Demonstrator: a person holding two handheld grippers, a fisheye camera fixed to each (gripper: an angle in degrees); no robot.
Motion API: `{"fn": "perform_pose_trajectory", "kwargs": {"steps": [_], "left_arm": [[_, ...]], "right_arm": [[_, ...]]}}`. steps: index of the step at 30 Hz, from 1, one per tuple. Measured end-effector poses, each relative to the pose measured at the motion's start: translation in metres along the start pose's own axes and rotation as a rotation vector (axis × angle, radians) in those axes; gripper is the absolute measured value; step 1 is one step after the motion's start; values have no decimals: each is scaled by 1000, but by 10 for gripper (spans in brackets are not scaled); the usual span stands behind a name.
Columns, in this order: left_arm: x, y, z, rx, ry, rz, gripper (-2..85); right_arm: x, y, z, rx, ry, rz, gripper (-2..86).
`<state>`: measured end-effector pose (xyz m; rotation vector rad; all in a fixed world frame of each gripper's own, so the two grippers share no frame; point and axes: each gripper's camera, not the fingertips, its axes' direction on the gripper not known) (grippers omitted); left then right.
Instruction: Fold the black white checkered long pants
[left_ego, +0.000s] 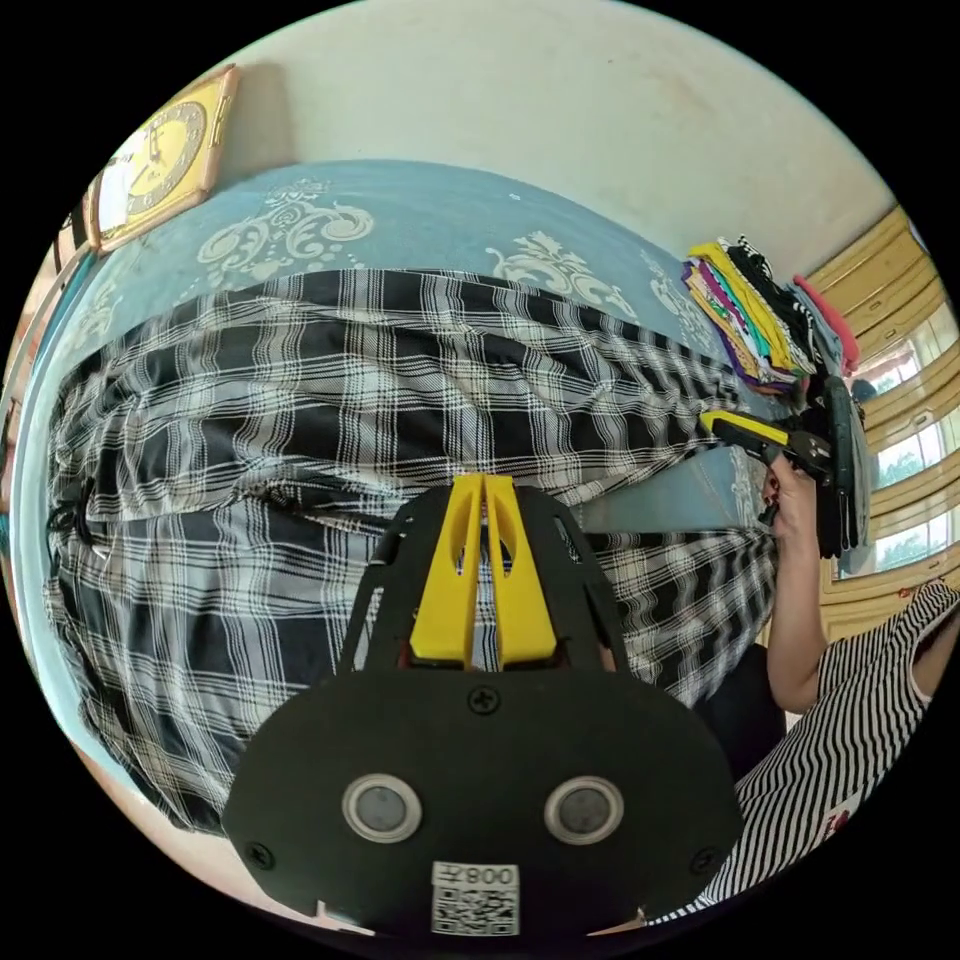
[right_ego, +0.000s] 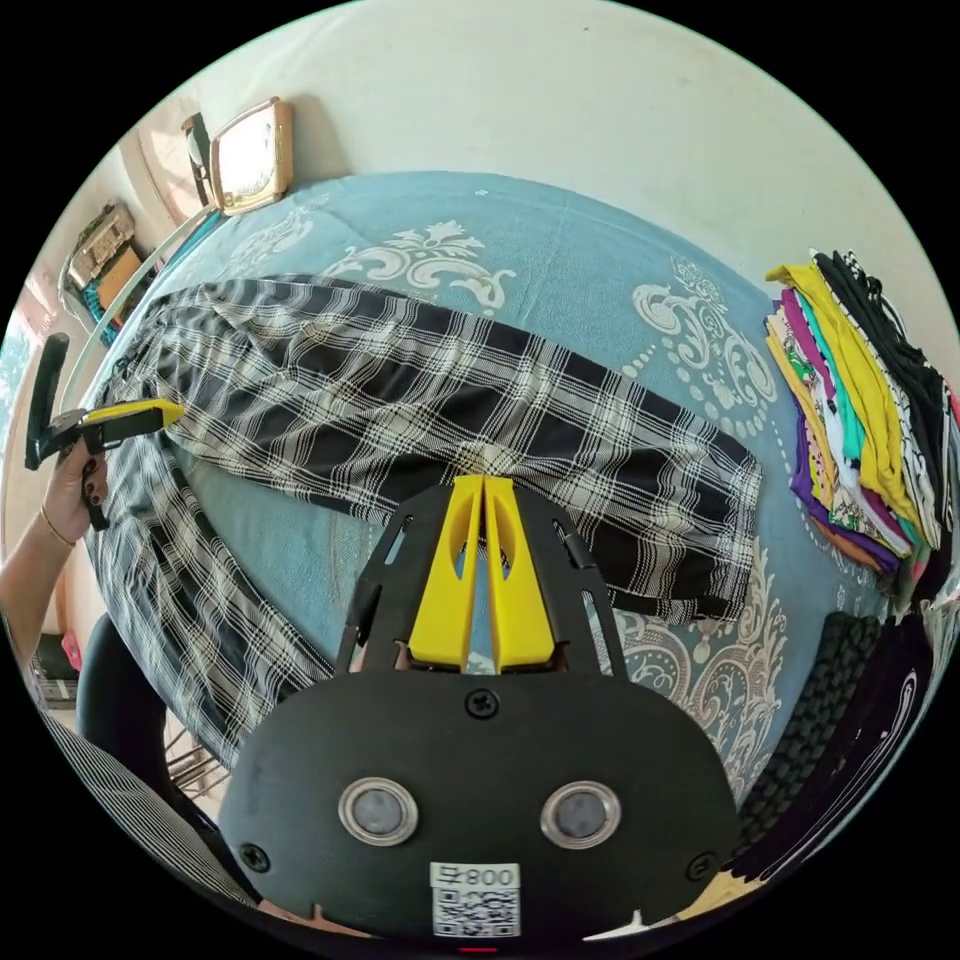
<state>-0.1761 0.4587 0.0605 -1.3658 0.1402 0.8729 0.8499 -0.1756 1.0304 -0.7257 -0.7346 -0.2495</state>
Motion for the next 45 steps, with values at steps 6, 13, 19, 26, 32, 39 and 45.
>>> {"fn": "perform_pose_trajectory", "kwargs": {"steps": [6, 13, 19, 26, 32, 39, 45], "left_arm": [[-65, 48, -61, 103, -149, -5, 9], [-157, 103, -83, -37, -176, -62, 12], [-205, 162, -124, -4, -71, -37, 7], [-261, 228, -151, -39, -85, -12, 6], [-312, 280, -192, 95, 1, -53, 8], [-373, 338, -227, 83, -78, -123, 3], [-463, 425, -273, 86, -353, -401, 4]], "right_arm": [[-31, 1, 41, 70, -26, 6, 0], [-157, -27, 102, 48, -348, -351, 1], [-226, -34, 182, -79, -422, -476, -1], [-247, -30, 275, -152, -412, -458, -3], [-237, -40, 330, -149, -477, -399, -2], [-238, -47, 400, -144, -440, -386, 0], [-253, -40, 443, -130, -449, -425, 2]]}}
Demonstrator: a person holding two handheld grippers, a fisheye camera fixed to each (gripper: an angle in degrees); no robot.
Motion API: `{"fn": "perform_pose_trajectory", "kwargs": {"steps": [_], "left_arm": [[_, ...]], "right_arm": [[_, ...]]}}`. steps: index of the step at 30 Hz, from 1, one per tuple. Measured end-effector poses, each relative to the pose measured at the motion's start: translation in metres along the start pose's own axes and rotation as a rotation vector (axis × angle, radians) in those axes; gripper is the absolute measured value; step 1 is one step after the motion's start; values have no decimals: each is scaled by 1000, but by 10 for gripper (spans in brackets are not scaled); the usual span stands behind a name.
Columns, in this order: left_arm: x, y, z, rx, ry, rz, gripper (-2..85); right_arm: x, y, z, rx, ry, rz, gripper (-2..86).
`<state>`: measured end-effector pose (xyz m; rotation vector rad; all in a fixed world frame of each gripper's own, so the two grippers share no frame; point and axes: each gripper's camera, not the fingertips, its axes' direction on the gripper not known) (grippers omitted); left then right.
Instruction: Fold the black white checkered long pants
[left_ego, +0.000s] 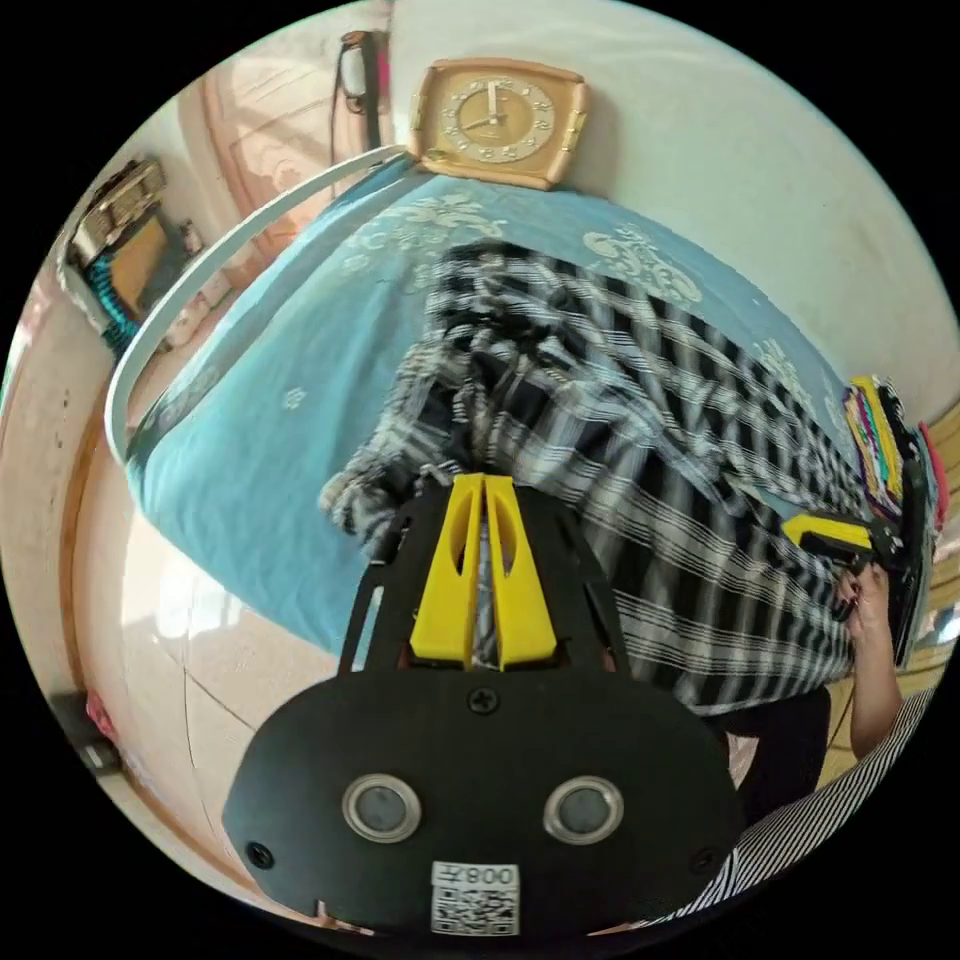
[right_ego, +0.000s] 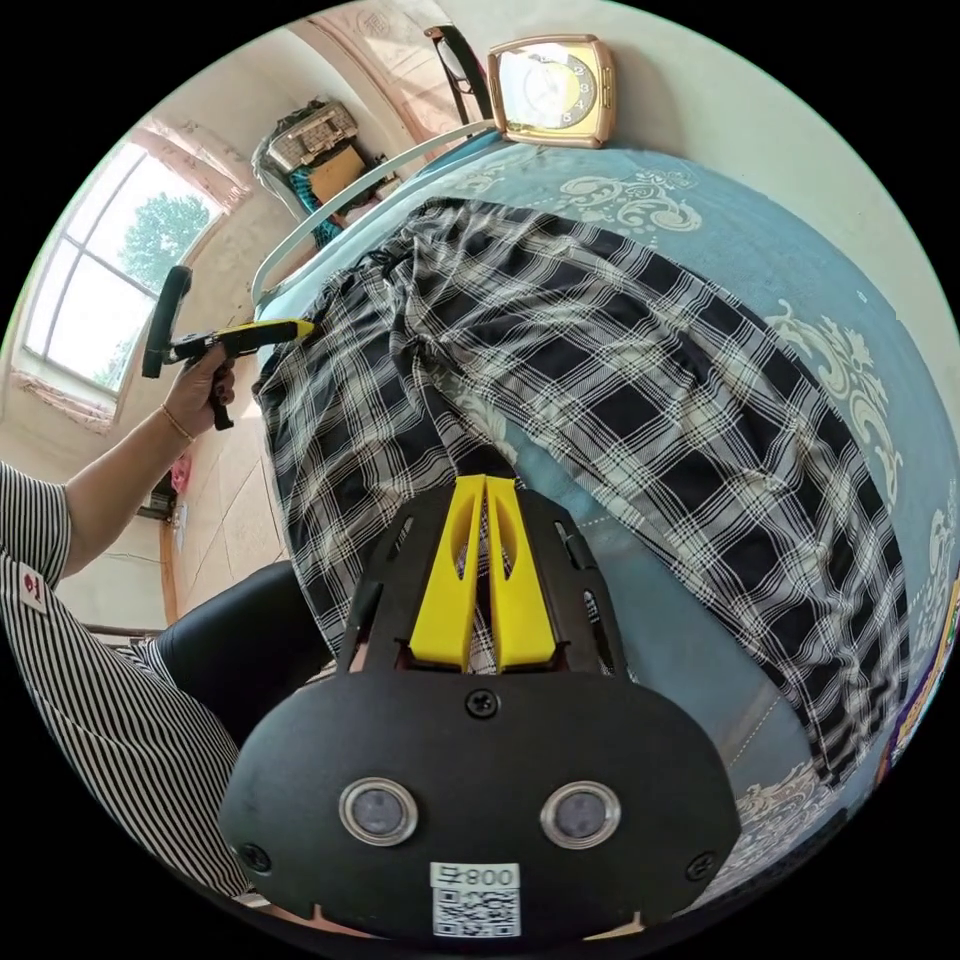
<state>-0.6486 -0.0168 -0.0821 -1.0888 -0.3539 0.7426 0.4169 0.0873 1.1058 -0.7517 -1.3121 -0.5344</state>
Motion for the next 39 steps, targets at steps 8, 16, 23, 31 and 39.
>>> {"fn": "perform_pose_trajectory", "kwargs": {"steps": [8, 16, 23, 31, 39], "left_arm": [[-129, 61, -28, 131, 128, -271, 22], [-208, 81, -3, 48, 232, -388, 59], [-258, 98, -11, 121, 337, -378, 63], [-290, 102, -15, 161, 320, -389, 72], [-315, 95, -7, 197, 414, -451, 52]], "right_arm": [[8, -22, 55, 31, -18, -67, 9], [49, -164, 110, 124, -110, -155, 60], [52, -275, 170, 83, -67, -259, 82], [34, -354, 249, 25, 32, -389, 91], [40, -360, 303, -36, 55, -432, 52]]}}
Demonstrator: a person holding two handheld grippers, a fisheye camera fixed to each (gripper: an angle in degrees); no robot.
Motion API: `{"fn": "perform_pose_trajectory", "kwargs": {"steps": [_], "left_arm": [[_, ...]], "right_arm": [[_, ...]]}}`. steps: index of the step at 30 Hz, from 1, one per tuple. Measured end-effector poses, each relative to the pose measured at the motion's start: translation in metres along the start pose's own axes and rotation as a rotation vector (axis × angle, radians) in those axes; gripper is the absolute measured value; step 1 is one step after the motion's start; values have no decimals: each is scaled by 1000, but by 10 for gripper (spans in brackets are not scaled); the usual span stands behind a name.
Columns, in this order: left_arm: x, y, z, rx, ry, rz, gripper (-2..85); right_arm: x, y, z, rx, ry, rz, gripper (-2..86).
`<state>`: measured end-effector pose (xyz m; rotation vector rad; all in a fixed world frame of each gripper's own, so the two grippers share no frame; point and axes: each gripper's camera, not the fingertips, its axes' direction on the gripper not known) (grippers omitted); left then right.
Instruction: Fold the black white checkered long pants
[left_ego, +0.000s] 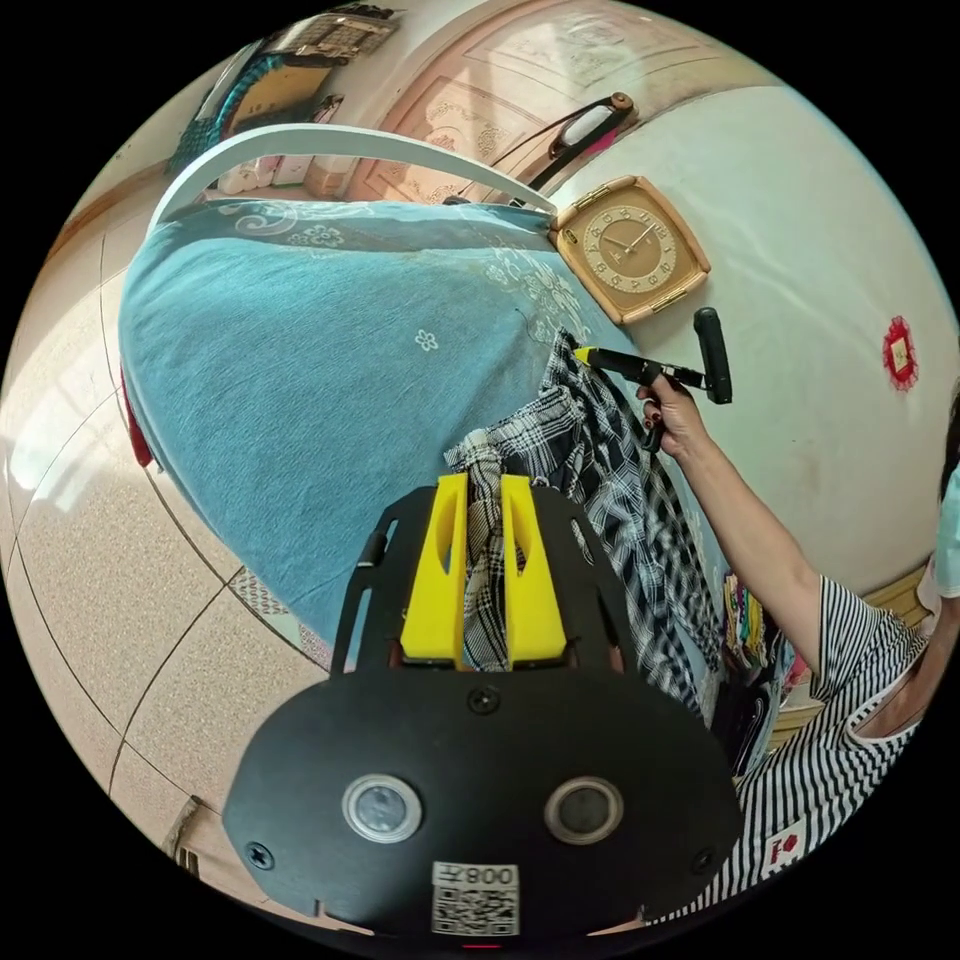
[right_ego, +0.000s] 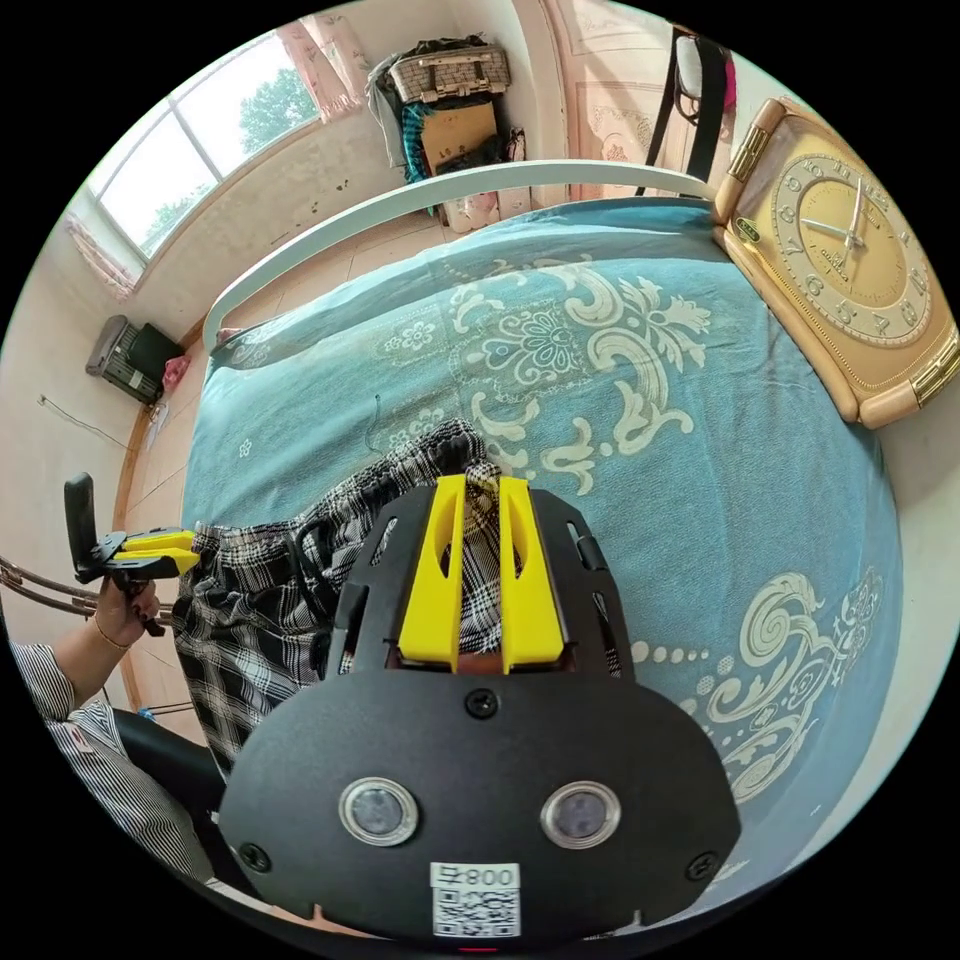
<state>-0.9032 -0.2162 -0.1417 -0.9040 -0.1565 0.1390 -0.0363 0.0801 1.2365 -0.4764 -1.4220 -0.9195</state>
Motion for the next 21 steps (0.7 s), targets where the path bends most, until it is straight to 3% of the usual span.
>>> {"fn": "perform_pose_trajectory", "kwargs": {"steps": [4, 9, 11, 14, 21], "left_arm": [[3, -4, -18, 111, 78, -1, 35], [29, -12, -36, 211, -32, 124, 33], [37, -18, -24, 161, -93, 140, 35], [43, -26, -5, 86, -149, 113, 41], [77, -35, -12, 159, -125, 103, 55]], "right_arm": [[11, 10, -13, 70, -15, 13, 25], [28, 40, -48, 316, -79, 63, 23], [32, 42, -40, 287, -64, 76, 27], [36, 33, -10, 88, -21, 101, 35], [49, 43, -68, 274, -52, 132, 64]]}}
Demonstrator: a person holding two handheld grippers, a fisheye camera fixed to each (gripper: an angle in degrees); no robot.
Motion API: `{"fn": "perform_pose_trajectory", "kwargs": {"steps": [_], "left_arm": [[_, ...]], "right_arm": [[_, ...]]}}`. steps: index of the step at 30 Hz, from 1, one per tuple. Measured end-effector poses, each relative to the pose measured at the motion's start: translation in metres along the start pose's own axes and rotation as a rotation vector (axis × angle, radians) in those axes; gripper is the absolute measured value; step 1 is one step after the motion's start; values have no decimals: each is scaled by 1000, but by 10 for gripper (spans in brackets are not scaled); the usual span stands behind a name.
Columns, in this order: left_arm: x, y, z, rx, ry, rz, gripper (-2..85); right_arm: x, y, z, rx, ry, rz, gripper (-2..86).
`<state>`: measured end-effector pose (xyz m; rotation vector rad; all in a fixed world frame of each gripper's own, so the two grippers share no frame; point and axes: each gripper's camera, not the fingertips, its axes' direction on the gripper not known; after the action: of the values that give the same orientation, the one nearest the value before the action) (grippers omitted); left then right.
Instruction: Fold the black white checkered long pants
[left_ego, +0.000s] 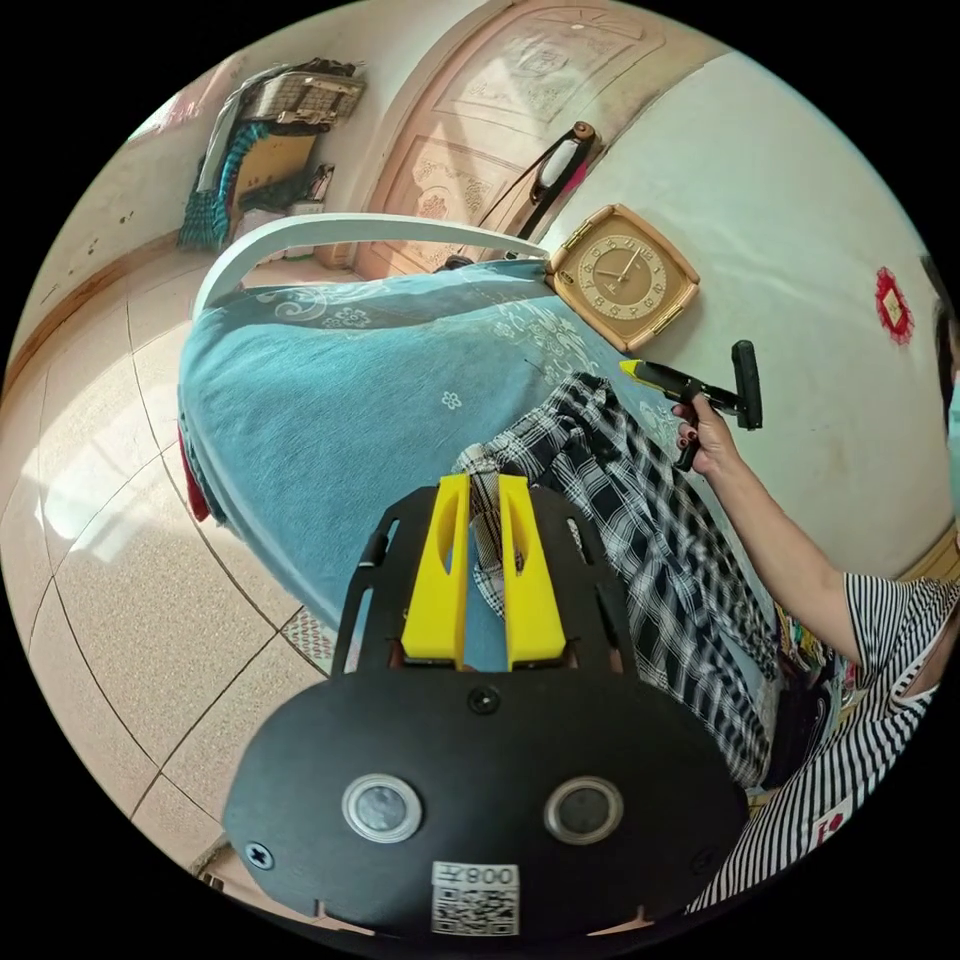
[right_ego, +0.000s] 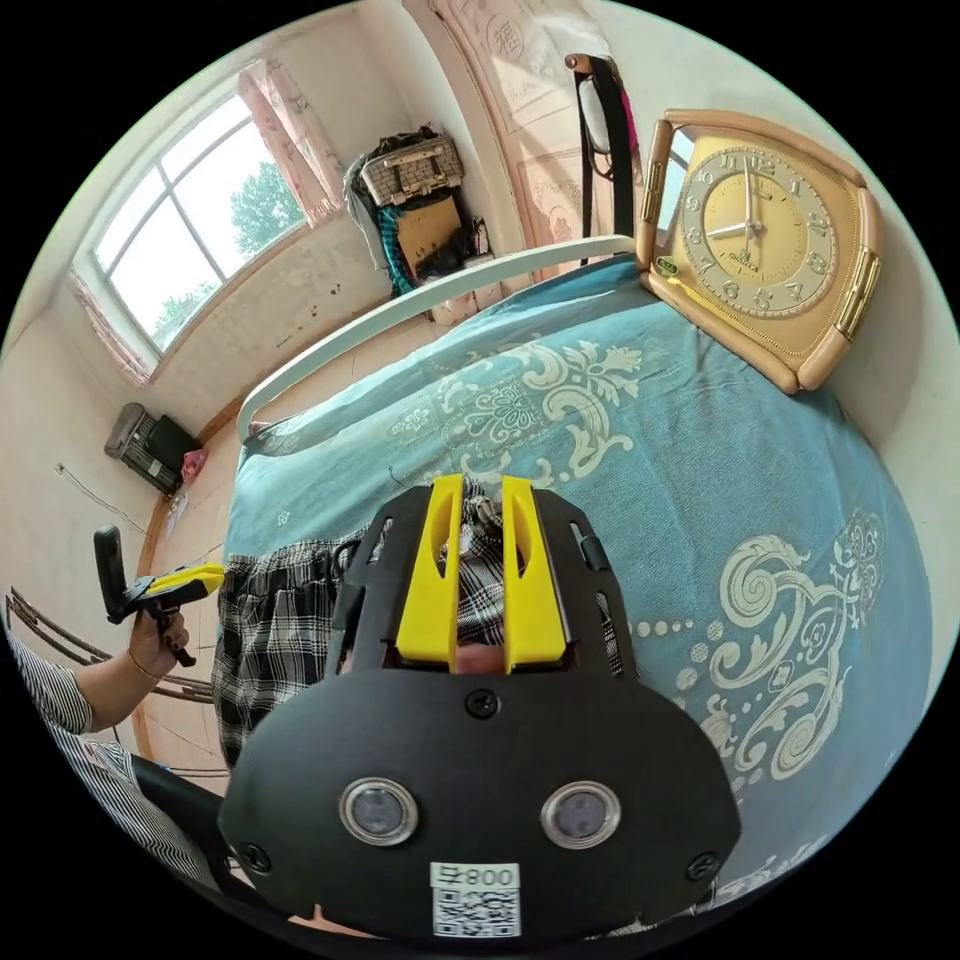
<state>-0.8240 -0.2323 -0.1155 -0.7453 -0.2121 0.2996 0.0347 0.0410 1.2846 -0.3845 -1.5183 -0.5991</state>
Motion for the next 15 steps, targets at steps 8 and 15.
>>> {"fn": "perform_pose_trajectory", "kwargs": {"steps": [8, 15], "left_arm": [[83, -19, 22, -65, -29, 105, 16], [143, -45, 28, -67, 13, 141, 10]], "right_arm": [[13, 60, -59, -15, -23, 29, 17], [19, 69, -84, -101, 59, 100, 0]]}}
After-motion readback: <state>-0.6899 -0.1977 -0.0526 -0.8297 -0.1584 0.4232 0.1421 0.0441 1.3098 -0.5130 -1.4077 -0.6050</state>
